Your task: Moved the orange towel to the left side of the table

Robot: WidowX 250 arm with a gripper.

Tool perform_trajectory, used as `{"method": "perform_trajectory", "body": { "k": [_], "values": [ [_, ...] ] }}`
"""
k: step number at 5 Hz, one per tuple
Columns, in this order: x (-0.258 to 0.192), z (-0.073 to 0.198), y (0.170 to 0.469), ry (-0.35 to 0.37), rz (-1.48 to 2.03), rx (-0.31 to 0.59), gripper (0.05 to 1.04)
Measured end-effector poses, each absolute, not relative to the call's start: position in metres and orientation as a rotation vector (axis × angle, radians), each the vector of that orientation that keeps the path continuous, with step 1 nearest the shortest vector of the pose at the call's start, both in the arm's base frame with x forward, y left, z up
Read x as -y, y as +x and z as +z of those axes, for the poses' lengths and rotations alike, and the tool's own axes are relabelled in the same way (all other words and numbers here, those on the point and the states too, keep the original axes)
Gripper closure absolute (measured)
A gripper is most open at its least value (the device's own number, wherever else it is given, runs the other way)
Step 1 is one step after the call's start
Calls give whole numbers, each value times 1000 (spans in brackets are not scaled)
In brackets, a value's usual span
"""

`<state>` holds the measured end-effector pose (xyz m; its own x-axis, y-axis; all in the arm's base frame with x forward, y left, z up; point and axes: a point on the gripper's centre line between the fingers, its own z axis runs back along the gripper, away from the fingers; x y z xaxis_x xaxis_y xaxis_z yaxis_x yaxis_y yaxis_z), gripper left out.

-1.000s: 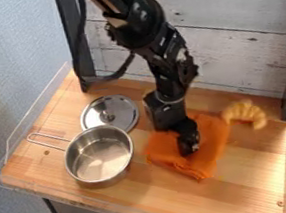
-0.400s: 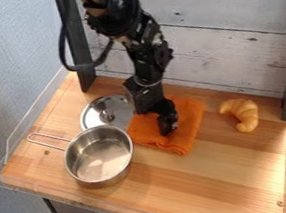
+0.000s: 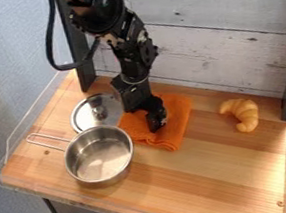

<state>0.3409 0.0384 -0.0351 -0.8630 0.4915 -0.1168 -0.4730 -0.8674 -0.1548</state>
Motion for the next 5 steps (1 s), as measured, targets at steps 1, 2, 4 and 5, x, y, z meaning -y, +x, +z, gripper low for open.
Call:
{"method": "perform_trajectory", "body": {
  "k": [1,2,4,5],
  "values": [
    [-36,-36,341,-217,2621,135,83],
    [-31,-19,346,-279,2608,109,84],
    [-33,19,342,-385,2587,109,83],
    [-33,20,342,-387,2586,109,83]
  ]
}}
